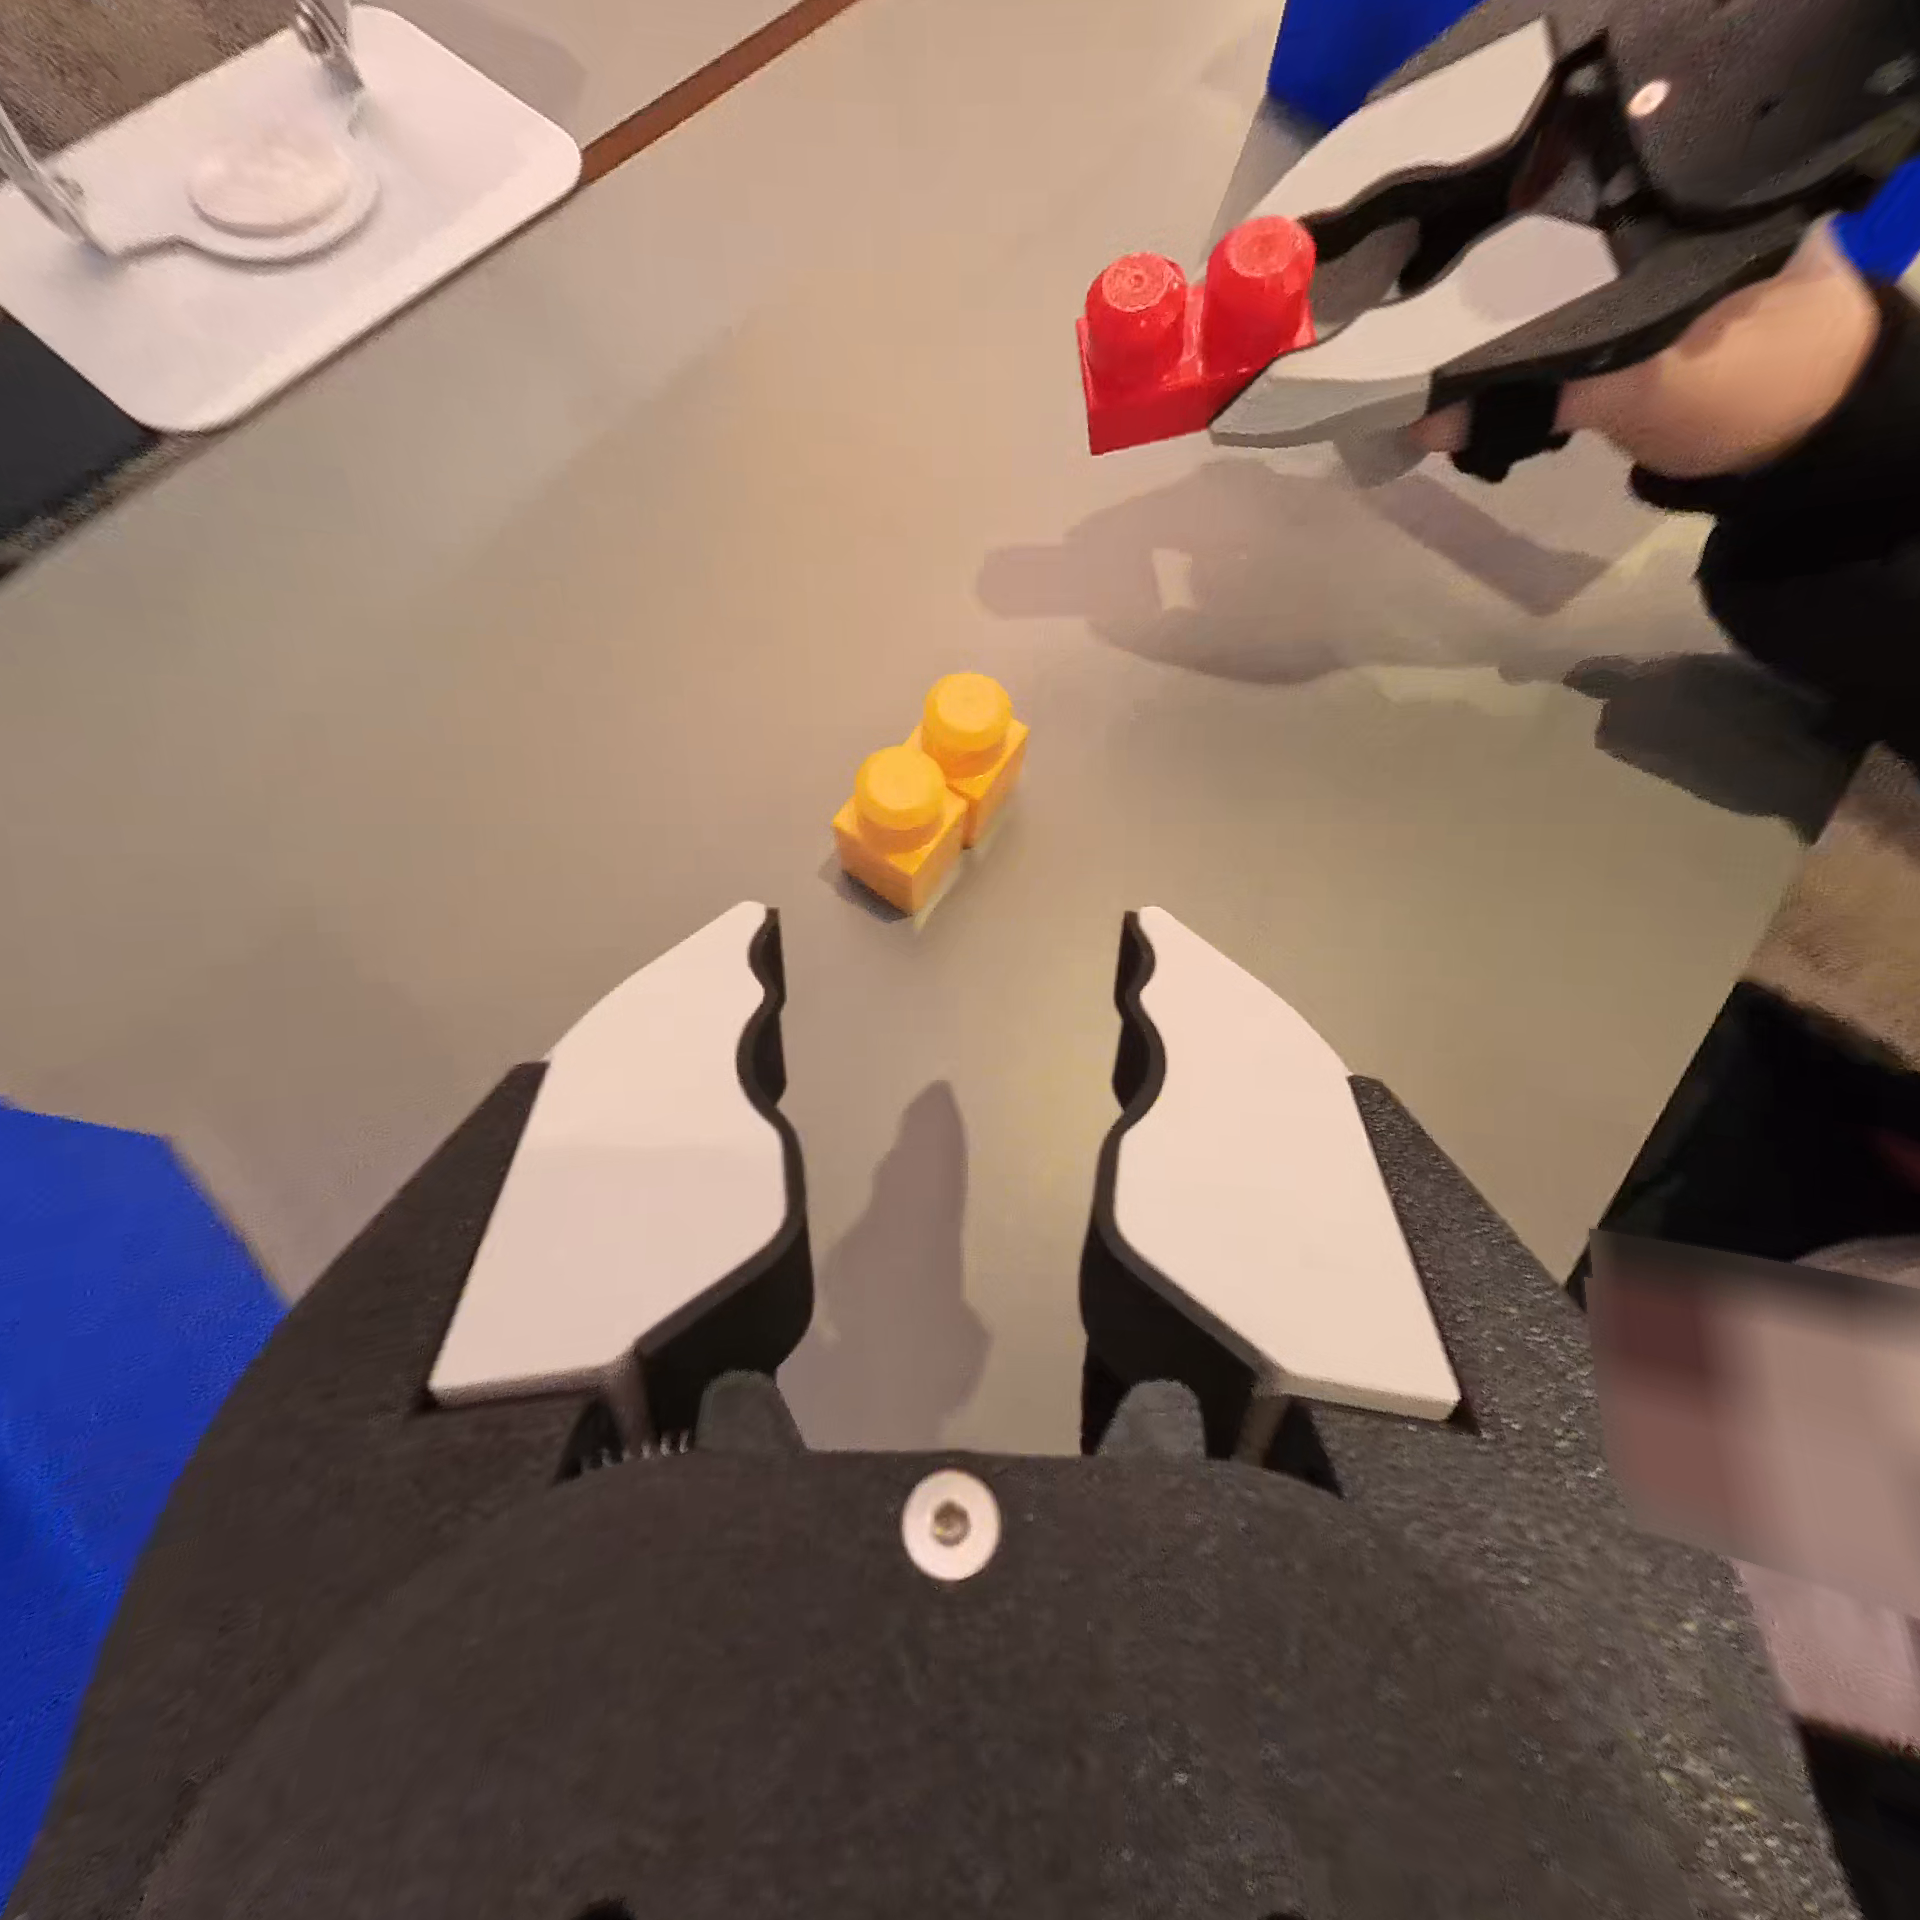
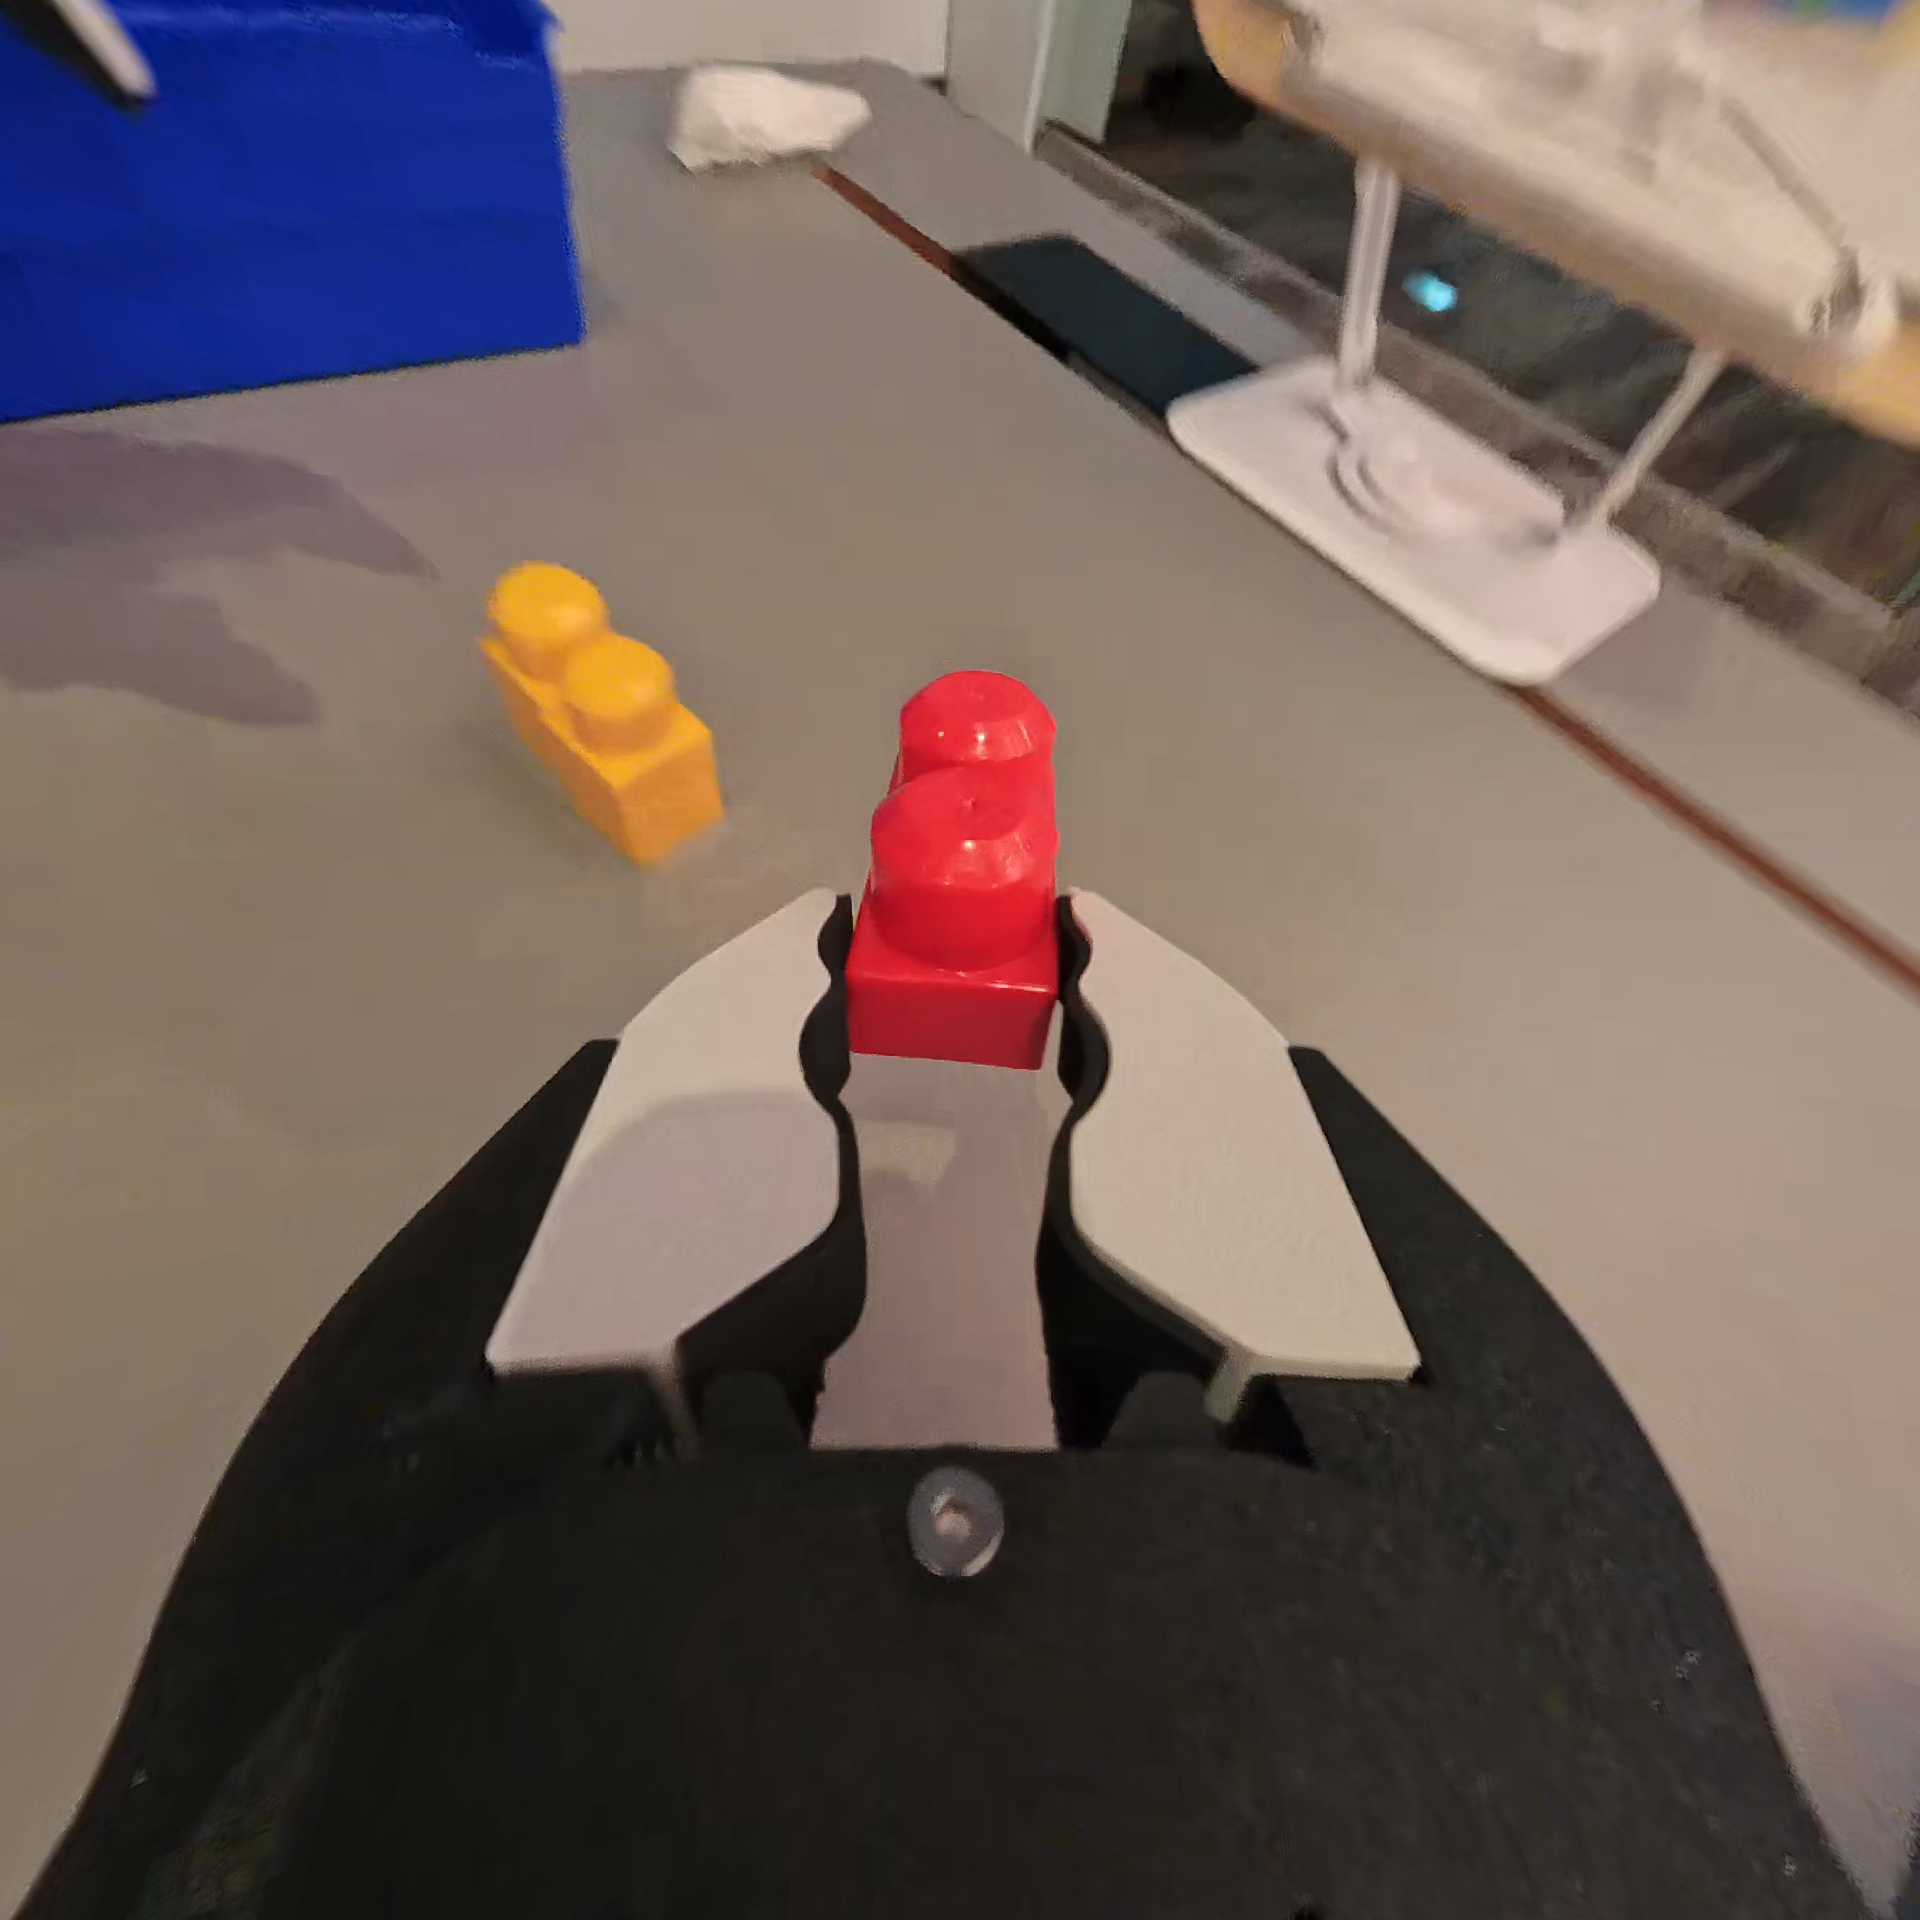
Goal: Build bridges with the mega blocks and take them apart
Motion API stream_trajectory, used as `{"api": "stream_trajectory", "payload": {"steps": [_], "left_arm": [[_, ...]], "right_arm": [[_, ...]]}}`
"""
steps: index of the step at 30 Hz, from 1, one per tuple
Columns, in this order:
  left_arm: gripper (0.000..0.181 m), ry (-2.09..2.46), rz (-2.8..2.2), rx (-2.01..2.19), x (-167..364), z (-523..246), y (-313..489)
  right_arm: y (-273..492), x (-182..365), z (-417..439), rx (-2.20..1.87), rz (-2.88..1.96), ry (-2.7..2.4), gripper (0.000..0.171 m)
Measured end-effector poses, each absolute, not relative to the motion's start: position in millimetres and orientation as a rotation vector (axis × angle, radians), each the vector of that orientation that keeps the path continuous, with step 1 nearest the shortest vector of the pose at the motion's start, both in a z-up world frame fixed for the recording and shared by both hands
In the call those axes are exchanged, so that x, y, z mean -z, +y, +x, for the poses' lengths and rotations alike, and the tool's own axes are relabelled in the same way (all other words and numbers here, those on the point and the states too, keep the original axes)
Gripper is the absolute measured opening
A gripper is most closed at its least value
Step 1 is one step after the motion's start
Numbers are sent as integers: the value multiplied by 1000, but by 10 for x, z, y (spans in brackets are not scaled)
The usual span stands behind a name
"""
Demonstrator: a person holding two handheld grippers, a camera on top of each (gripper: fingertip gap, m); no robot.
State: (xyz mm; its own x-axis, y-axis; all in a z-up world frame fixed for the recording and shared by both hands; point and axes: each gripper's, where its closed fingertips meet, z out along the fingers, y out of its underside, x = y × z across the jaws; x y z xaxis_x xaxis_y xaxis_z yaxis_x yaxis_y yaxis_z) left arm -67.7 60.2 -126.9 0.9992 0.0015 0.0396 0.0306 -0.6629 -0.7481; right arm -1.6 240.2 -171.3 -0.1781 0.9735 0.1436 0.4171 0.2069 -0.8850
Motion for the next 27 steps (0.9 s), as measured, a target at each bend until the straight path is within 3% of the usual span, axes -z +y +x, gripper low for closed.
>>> {"api": "stream_trajectory", "payload": {"steps": [13, 27], "left_arm": [[59, -222, -2212, 136, 1874, -669, 705], [50, -316, -2201, 172, 2050, -764, 597]], "right_arm": [[2903, 2404, 47, -848, -1553, -1746, 36], [2962, 2456, 83, -884, -1640, -1747, 37]]}}
